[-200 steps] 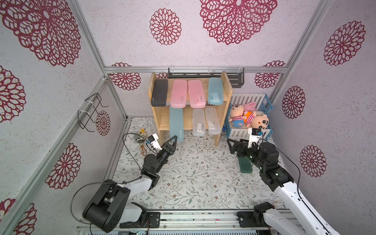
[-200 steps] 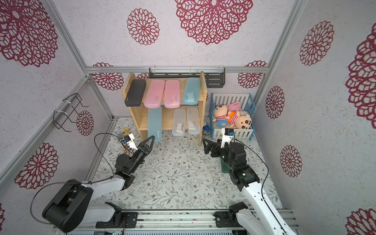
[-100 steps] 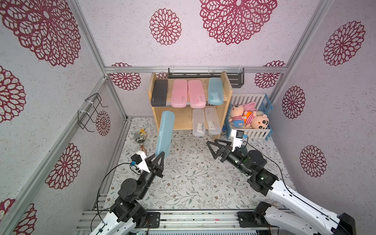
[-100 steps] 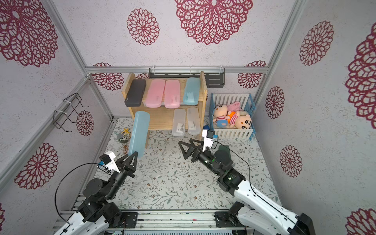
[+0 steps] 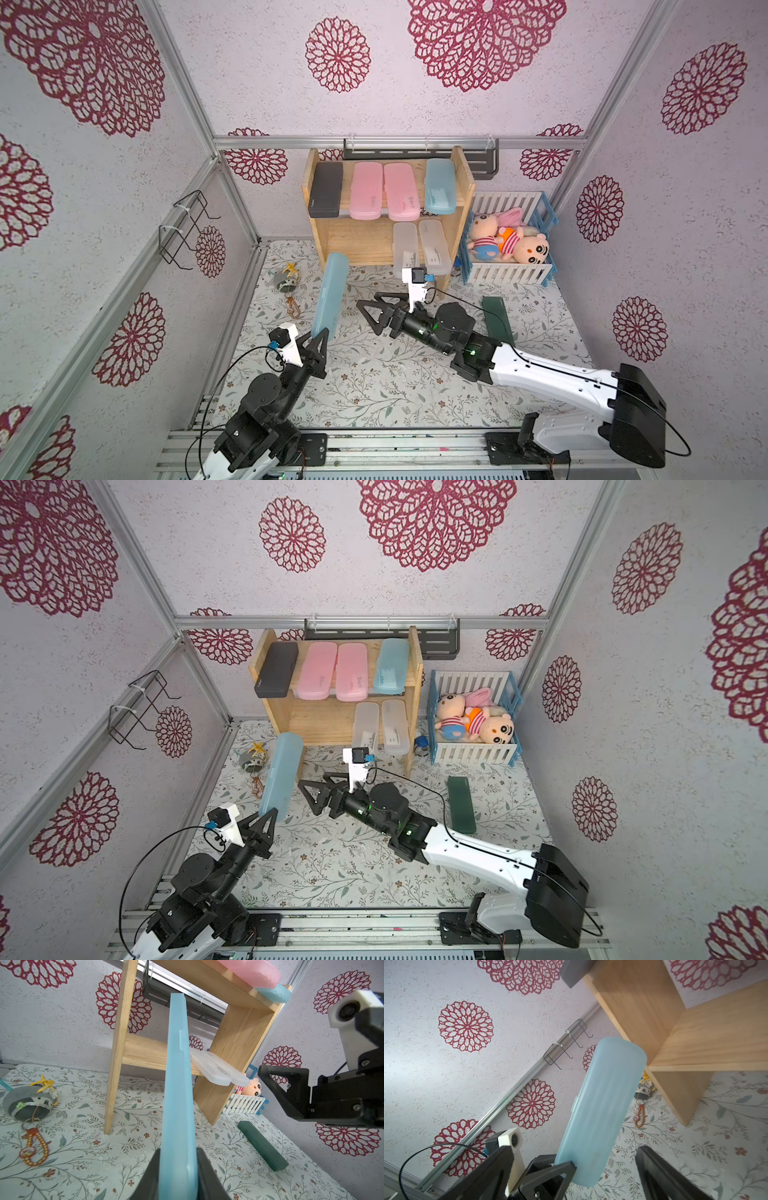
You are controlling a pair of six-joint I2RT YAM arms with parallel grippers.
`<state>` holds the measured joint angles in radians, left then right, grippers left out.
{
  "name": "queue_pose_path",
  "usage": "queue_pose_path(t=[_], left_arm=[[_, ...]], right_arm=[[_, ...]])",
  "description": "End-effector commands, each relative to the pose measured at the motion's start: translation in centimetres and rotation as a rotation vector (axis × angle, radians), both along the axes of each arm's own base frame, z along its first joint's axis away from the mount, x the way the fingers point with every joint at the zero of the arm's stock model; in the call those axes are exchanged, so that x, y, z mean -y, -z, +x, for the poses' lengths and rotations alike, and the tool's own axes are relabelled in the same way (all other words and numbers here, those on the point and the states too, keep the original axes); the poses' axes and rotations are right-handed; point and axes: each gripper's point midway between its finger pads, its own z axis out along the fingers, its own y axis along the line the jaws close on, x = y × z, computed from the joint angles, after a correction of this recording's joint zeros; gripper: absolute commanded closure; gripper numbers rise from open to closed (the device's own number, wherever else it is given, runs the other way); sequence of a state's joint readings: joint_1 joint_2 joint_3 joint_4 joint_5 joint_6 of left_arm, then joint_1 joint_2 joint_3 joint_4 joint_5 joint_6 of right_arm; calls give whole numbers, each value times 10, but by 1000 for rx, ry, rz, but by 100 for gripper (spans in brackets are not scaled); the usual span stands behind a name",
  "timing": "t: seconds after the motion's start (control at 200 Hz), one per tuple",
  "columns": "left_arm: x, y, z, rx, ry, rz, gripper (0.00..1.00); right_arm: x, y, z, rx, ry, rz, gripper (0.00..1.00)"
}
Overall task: Remove the pencil cases from the shelf
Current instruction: Pick up the pencil case from the shelf, then place the pencil case at the center of the board.
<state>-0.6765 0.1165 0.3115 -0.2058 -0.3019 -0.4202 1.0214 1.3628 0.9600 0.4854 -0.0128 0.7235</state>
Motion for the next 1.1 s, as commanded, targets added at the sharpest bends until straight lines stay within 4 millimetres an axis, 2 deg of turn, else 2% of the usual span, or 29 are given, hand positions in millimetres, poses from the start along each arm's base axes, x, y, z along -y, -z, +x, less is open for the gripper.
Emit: queue_pose_path(t=[0.0,0.195,0.39,0.845,1.096], left_arm=[[-1,-11,-4,28,4,-6,100],[-4,-14,-6,36,1,-16,100],[-6,-15,-8,44,-2,-23,100],[-10,-14,-11,42,-8,-25,100],[-12,-13,-11,35,-14,-31,100]], right_arm=[[-19,-19,2,-6,-13,74,1],[-51,3,16,-99,-3,31,1],[-63,25,25,-160,41,5,1],[-89,31,26,-165,-9,-13,1],[-104,47,34,-204,4,-77,3]])
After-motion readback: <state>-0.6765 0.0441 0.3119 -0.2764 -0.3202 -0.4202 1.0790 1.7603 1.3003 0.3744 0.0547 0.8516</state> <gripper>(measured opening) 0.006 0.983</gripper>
